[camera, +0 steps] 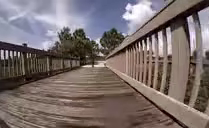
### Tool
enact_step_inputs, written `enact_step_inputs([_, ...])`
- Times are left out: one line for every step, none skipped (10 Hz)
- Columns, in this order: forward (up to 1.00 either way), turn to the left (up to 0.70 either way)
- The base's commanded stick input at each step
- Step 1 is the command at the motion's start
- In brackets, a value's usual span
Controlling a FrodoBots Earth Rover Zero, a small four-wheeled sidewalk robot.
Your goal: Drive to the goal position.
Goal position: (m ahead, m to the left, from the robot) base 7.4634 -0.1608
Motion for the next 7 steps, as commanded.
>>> enact_step_inputs([0.85, 0.0])
enact_step_inputs([0.85, 0.0])
enact_step_inputs([0.85, 0.0])
enact_step_inputs([0.85, 0.0])
enact_step_inputs([0.85, 0.0])
enact_step_inputs([0.85, 0.0])
enact_step_inputs([0.85, 0.0])
